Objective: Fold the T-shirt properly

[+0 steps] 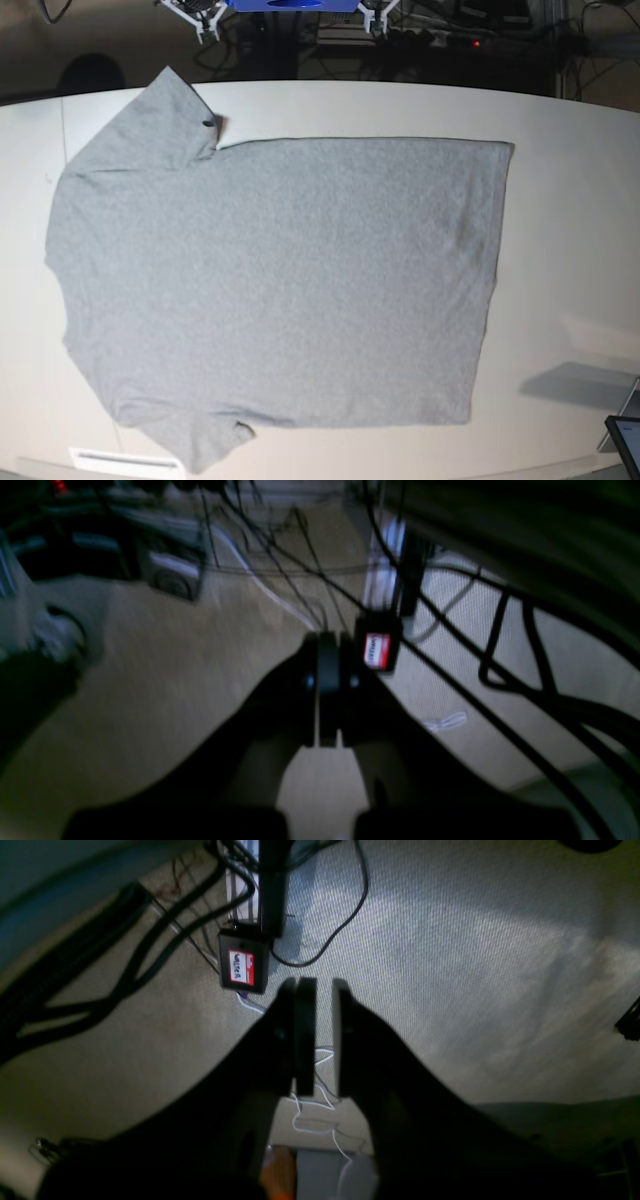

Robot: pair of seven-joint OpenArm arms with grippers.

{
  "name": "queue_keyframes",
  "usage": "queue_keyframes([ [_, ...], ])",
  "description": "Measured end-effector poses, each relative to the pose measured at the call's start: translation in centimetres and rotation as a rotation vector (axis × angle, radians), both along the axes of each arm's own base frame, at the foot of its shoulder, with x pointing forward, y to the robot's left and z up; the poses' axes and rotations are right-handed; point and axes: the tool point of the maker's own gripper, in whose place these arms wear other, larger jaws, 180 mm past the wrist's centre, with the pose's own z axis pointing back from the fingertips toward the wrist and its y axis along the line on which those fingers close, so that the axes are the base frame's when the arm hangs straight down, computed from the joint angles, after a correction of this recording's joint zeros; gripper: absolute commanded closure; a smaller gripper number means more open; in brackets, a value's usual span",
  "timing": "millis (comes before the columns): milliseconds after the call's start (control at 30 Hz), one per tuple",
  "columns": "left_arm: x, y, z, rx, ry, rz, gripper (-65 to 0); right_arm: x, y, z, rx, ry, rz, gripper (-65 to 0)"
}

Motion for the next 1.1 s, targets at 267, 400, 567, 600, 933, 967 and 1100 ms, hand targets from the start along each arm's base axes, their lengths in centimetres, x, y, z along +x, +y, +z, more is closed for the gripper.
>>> queue_keyframes([
  [267, -0.8, 4.0, 2.5, 0.073, -0.089, -0.030, 0.0, 0.4, -2.1, 2.8, -0.054, -0.153, 0.007, -6.4],
  [400, -0.4, 6.0, 3.5, 0.105, -0.127, -0.051, 0.0, -0.6, -2.6, 3.8, -0.066, -0.170, 0.009, -6.2],
  [567, -0.5, 7.7, 6.8, 0.138, -0.281, -0.096, 0.0, -1.3, -3.5, 6.6, -0.090, -0.230, 0.016, -6.2],
  [600, -1.1, 7.9, 7.2, 0.144, -0.282, -0.102, 0.0, -1.2, -3.7, 7.4, -0.097, -0.251, 0.018, -6.2],
  [933, -0.6, 11.3, 13.4, 0.241, -0.499, -0.099, 0.0, 1.2, -4.6, 16.0, -0.147, -0.442, 0.026, -6.2],
  [967, -0.4, 12.1, 14.4, 0.264, -0.526, -0.101, 0.0, 1.3, -4.7, 16.6, -0.154, -0.455, 0.026, -6.2],
  [1100, 1.4, 13.8, 18.3, 0.328, -0.651, -0.116, 0.0, 1.6, -4.6, 18.6, -0.156, -0.489, 0.021, -6.2],
])
